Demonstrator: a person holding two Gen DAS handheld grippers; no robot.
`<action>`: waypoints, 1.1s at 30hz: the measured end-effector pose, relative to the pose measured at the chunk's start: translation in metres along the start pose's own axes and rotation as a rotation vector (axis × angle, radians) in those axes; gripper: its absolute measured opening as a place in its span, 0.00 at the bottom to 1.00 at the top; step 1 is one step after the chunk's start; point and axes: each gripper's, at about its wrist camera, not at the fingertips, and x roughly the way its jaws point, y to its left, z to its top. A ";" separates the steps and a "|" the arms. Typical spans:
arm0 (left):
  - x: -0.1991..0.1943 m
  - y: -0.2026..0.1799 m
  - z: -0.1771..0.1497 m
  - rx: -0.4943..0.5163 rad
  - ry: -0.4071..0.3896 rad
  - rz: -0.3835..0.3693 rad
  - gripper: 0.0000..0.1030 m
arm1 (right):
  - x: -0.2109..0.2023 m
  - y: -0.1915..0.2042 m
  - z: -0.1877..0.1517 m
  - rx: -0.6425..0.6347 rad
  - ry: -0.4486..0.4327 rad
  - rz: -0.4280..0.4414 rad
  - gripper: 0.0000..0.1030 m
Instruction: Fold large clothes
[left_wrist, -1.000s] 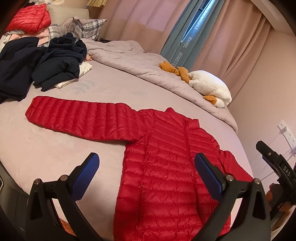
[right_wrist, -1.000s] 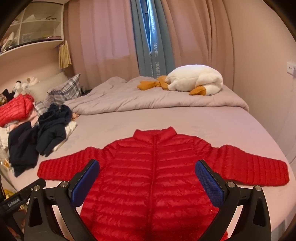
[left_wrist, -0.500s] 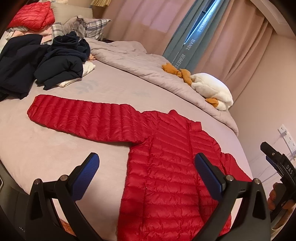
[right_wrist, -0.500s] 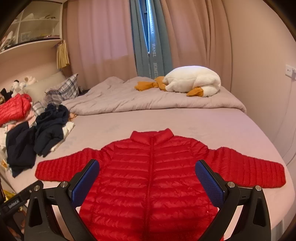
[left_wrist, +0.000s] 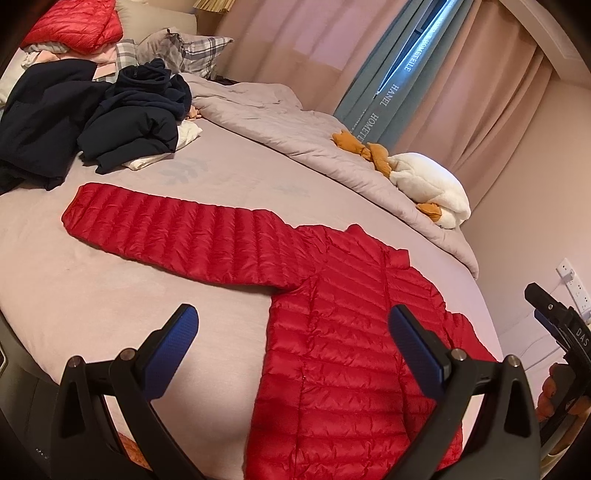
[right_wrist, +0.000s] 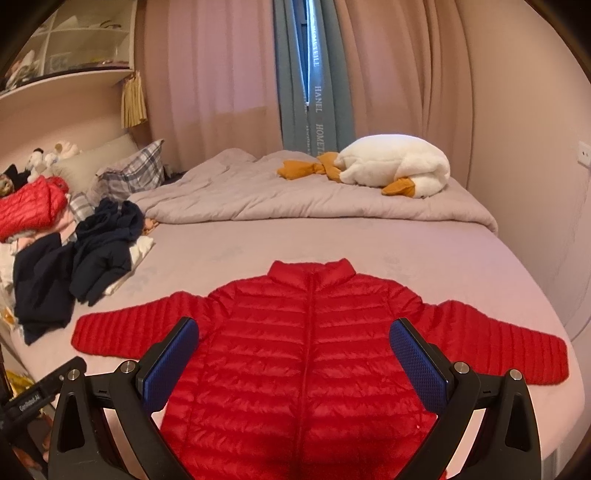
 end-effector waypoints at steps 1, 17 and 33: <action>-0.001 0.001 0.000 -0.001 -0.001 -0.001 1.00 | 0.000 0.001 0.000 -0.003 0.000 0.001 1.00; 0.008 -0.004 0.001 -0.005 0.026 -0.001 1.00 | 0.004 -0.009 -0.001 0.026 0.007 -0.056 1.00; 0.036 -0.067 -0.008 0.051 0.091 0.008 1.00 | -0.018 -0.104 -0.030 0.223 -0.013 -0.202 1.00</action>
